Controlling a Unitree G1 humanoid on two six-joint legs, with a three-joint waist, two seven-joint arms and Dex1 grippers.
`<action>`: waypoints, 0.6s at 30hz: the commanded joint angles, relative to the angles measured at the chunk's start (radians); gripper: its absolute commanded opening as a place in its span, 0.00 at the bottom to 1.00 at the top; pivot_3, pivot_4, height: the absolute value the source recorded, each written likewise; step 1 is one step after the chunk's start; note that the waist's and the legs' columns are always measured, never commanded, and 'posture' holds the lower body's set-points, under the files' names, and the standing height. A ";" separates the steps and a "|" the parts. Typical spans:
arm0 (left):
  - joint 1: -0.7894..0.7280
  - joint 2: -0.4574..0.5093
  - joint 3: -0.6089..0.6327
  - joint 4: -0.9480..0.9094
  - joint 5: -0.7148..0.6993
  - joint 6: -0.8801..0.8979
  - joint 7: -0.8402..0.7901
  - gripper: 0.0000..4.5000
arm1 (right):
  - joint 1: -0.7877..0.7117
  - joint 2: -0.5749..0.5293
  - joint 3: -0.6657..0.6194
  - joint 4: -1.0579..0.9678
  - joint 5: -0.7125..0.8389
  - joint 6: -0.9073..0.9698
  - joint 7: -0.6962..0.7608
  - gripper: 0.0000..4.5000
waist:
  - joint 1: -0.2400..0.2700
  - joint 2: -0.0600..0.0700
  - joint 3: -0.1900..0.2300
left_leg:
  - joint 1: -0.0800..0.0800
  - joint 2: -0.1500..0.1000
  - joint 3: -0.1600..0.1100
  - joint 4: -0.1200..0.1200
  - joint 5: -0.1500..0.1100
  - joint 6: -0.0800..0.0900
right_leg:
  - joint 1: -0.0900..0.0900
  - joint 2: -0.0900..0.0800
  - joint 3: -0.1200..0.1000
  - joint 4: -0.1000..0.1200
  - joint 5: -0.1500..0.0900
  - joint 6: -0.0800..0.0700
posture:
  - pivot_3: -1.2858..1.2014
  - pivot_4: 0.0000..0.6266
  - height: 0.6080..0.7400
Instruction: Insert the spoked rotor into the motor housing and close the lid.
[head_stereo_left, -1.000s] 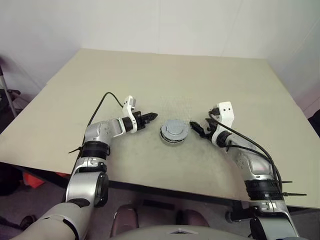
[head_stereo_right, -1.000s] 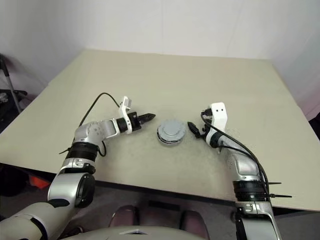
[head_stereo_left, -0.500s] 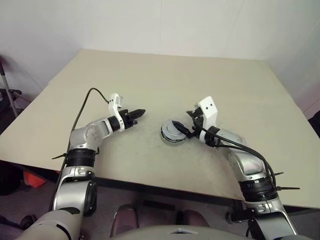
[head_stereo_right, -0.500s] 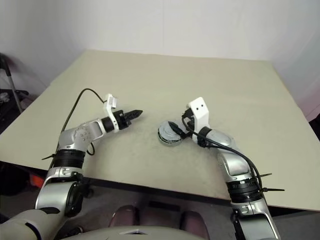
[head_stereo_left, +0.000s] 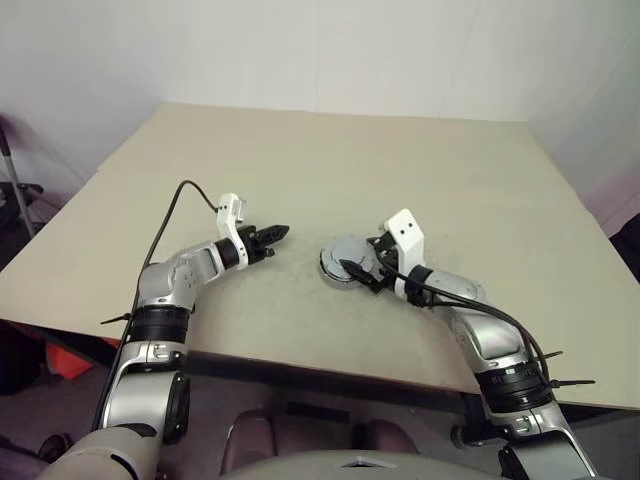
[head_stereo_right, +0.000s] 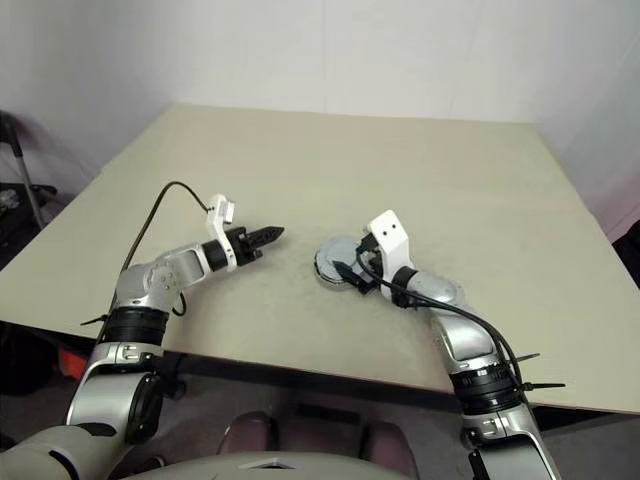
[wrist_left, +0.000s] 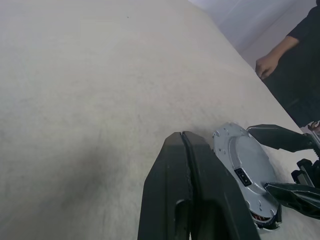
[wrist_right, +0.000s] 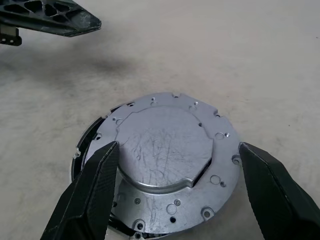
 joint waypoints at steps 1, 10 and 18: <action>-0.011 0.006 0.005 -0.020 0.001 -0.022 0.007 0.00 | -0.010 -0.003 0.009 -0.027 -0.010 -0.014 0.014 0.96 | 0.000 0.000 0.000 | 0.000 0.000 0.000 0.000 0.000 0.000 | 0.000 0.000 0.000 0.000 0.000 0.000 | 0.52 0.00 1.00; -0.004 0.004 0.003 -0.016 0.001 -0.025 0.022 0.00 | -0.048 0.029 0.016 0.031 -0.015 -0.016 0.029 0.98 | -0.001 0.000 0.000 | -0.001 0.000 0.000 0.000 0.000 0.000 | -0.001 0.000 0.000 0.000 0.000 0.000 | 0.52 0.00 1.00; -0.005 0.013 0.007 -0.008 0.003 -0.029 0.033 0.00 | -0.060 0.034 0.027 0.047 -0.043 -0.047 0.035 0.98 | 0.000 0.000 0.000 | -0.001 0.000 0.000 0.000 0.000 0.000 | -0.001 0.000 0.000 0.000 0.000 0.000 | 0.52 0.00 1.00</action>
